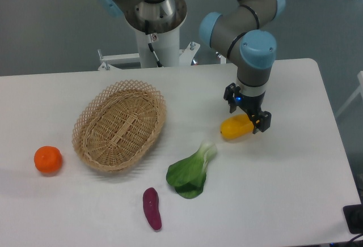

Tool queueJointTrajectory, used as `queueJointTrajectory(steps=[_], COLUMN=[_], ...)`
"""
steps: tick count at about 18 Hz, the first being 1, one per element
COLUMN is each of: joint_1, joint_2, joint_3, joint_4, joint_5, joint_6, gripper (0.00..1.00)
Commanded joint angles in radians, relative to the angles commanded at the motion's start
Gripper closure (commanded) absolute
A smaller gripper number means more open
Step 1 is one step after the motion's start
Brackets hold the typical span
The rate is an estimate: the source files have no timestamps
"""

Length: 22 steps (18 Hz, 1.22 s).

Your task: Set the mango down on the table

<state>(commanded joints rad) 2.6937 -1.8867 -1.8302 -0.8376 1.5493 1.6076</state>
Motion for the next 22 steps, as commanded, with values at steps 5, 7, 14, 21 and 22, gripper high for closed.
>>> queueJointTrajectory(steps=[5,7,14,21,22], joint_1=[-0.005,-0.005,-0.015,-0.035,-0.037], joint_2=[-0.026,-0.04,-0.069,-0.103,-0.101], joint_3=[0.063,0.09,0.184,0.281,0.279], joint_4=[-0.002,-0.003,-0.099,-0.239,-0.241], joint_5=[-0.002,-0.002,-0.003,-0.002,-0.002], joint_6=[-0.002,-0.002,-0.044,-0.121,-0.121], gripper=[0.0,0.0,0.0,0.0,0.0])
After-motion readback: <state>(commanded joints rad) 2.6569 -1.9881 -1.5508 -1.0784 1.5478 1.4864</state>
